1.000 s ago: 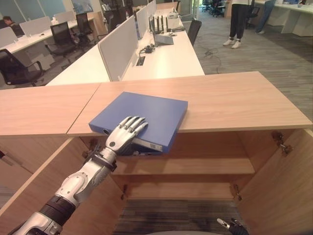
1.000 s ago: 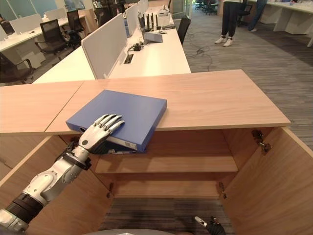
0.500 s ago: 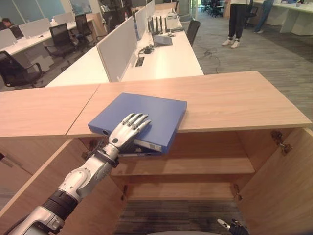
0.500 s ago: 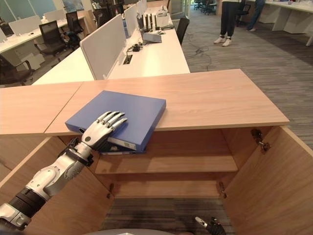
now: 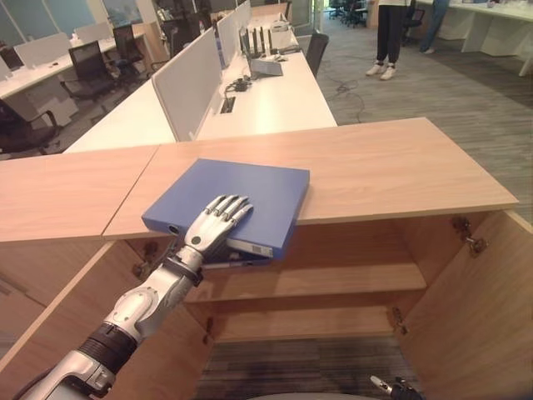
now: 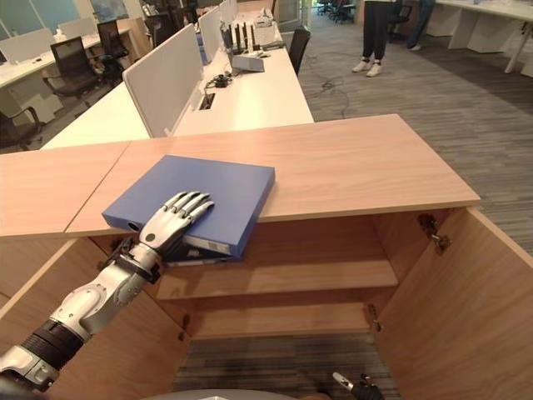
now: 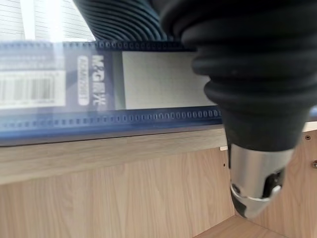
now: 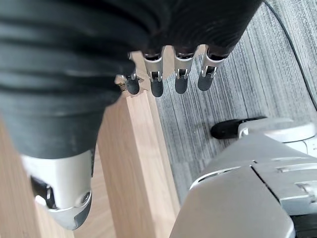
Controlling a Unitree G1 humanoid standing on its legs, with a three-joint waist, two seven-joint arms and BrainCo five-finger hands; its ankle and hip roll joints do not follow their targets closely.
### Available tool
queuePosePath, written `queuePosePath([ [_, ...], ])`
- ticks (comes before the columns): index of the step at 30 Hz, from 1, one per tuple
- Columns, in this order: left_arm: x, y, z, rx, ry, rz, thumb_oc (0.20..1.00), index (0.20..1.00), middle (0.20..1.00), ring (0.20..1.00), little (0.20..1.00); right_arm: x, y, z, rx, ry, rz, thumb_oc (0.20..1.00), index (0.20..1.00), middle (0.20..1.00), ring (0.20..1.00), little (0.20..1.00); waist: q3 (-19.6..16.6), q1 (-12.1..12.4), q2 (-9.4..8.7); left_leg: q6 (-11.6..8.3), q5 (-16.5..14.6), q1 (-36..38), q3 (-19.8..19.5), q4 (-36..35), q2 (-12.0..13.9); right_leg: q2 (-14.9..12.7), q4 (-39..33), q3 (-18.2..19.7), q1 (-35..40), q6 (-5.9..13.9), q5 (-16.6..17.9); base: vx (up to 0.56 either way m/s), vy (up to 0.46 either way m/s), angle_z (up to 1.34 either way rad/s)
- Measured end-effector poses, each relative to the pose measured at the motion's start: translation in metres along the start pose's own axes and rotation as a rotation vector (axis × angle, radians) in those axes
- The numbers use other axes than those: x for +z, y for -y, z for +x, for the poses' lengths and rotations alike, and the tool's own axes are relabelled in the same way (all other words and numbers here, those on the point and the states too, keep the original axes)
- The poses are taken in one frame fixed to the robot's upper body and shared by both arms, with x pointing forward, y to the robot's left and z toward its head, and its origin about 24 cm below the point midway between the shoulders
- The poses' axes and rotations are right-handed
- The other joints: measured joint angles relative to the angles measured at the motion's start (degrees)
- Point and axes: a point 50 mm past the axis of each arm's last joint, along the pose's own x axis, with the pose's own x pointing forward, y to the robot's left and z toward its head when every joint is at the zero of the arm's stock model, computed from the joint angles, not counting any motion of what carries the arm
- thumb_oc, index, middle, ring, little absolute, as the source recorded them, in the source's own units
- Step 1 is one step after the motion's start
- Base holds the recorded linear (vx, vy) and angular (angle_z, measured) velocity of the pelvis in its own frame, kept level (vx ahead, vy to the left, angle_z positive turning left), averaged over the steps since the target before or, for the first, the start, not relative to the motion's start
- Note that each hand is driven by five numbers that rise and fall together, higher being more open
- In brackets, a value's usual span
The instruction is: Put the empty folder in the office cabinet
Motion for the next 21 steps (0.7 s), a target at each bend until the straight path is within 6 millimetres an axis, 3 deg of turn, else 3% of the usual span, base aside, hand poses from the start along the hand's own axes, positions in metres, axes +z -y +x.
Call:
queuePosePath([
  [21,-0.002,-0.022,0.011,0.118,0.006,0.015,0.2,0.2,0.2,0.2,0.2,0.002,0.003,0.001,-0.023,0.007,0.027,1.0,1.0,1.0,1.0,1.0,-0.2,0.3,-0.09,0.22,0.1,0.1,0.2,0.0,0.0,0.0,0.0,0.1,0.1,0.03,0.0,0.0,0.0,0.0],
])
